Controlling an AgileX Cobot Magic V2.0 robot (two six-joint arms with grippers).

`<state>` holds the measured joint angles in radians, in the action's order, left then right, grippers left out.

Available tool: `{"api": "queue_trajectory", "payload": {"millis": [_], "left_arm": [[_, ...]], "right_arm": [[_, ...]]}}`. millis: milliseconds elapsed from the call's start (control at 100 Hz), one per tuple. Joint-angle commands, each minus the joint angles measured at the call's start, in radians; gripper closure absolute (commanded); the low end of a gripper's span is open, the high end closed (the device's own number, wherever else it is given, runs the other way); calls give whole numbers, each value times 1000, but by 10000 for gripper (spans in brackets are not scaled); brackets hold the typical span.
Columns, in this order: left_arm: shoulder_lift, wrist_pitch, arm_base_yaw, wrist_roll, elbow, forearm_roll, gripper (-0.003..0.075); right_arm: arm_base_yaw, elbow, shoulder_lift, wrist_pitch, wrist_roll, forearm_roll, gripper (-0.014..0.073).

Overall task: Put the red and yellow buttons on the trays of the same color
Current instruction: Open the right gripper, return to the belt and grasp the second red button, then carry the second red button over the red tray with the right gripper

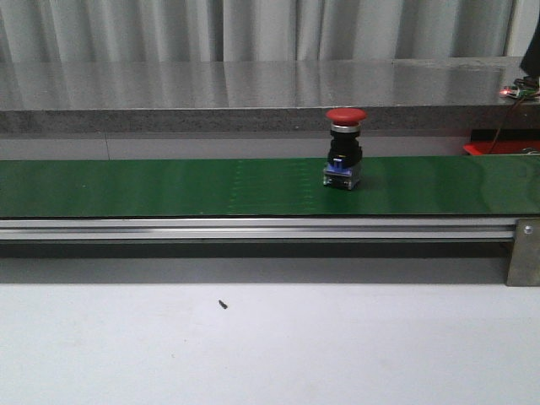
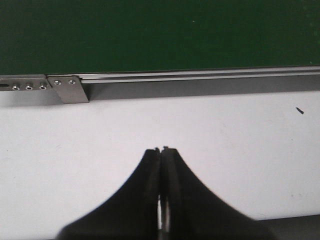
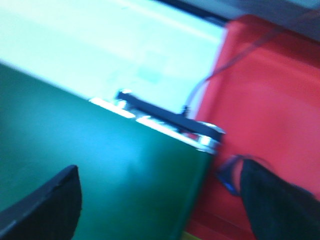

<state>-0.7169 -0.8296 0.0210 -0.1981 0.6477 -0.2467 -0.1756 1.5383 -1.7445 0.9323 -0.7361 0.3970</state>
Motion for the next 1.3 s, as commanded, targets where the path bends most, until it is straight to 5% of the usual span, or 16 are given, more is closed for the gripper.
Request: {"api": "queue_trajectory", "payload": {"millis": [0, 410, 1130, 1290], "left_arm": [[4, 61, -7, -1, 28, -16, 740], [4, 61, -7, -1, 28, -16, 740], [4, 61, -7, -1, 28, -16, 740], [4, 61, -7, -1, 28, -16, 740]], "right_arm": [[58, 24, 54, 16, -82, 15, -41], [240, 24, 30, 127, -188, 17, -41], [250, 25, -77, 72, -187, 73, -37], [249, 25, -77, 68, -187, 69, 173]]}}
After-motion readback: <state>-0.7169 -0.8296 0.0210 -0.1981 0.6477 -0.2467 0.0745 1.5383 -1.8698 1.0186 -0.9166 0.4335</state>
